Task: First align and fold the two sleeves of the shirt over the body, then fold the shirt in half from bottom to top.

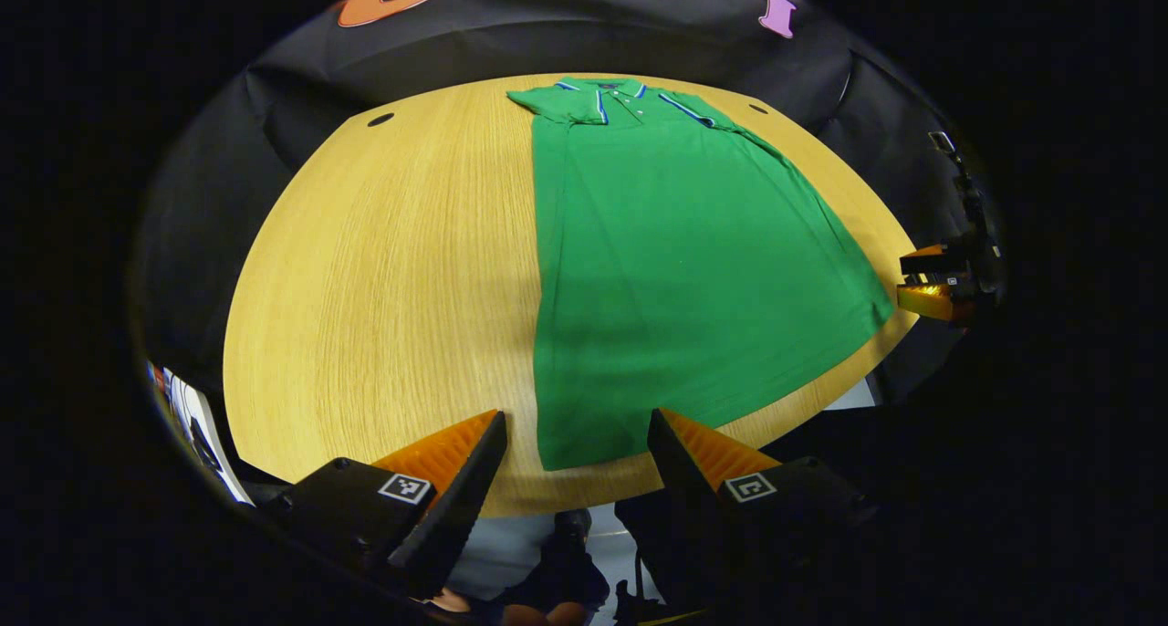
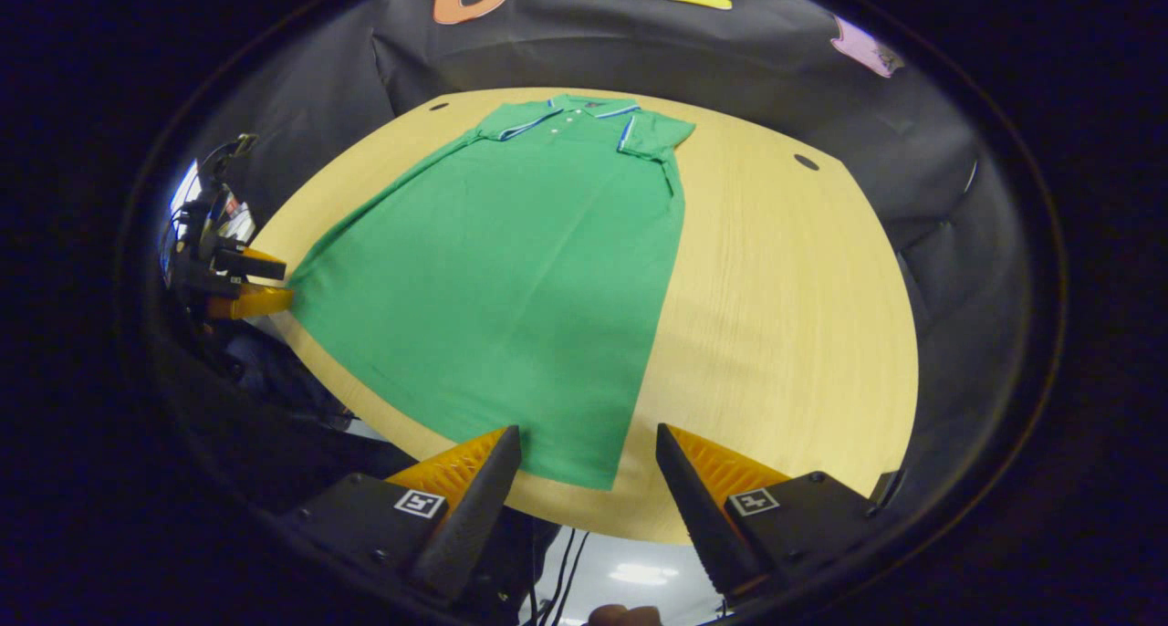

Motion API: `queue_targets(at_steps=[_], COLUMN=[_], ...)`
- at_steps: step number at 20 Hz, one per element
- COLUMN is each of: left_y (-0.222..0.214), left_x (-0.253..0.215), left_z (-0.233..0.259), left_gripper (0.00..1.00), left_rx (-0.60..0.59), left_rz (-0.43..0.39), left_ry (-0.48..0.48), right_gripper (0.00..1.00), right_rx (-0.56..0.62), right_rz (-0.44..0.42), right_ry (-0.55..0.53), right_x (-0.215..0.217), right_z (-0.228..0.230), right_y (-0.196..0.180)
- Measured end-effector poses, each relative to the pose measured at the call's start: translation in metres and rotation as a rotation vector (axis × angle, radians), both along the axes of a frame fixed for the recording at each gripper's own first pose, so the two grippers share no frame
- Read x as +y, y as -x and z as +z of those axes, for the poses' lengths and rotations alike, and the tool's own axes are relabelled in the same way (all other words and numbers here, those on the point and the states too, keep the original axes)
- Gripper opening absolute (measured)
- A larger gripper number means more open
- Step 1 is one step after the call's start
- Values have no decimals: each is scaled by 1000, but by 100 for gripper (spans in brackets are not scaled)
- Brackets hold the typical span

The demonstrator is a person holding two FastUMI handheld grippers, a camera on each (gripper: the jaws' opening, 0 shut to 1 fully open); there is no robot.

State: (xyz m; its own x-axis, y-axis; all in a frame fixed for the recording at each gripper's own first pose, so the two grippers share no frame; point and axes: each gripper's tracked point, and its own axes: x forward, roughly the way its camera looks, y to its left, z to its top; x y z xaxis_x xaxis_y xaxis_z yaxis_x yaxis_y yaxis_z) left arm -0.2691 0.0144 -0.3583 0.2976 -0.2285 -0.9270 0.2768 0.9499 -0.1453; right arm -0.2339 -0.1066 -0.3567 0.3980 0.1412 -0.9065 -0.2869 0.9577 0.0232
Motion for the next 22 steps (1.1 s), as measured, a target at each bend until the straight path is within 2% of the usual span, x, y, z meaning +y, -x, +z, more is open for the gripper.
queue_targets(at_steps=[6, 11, 12, 14, 16, 17, 22], left_y=[6, 5, 4, 0, -5, -5, -21], left_x=[-6, -9, -12, -23, -31, -36, -42], left_z=[-11, -12, -13, -11, -9, -9, 15], left_gripper=[100, 100, 100, 53, 6, 4, 4], left_rx=[6, -5, -10, -35, -53, -52, -91], left_rz=[-36, -33, -25, -42, -69, -74, -72], left_ry=[-27, -28, -25, 3, 11, 28, 90], right_gripper=[95, 94, 77, 42, 7, 3, 0], right_rx=[57, 59, 53, 43, 60, 80, 64], right_rz=[61, 82, 97, 109, 85, 71, -2], right_ry=[45, 20, 18, -2, -19, -31, -108], right_x=[5, 9, 11, 18, 16, 16, 16], right_z=[-27, -27, -28, -27, -26, -26, -4], right_y=[10, 7, 5, 3, 6, 5, -14])
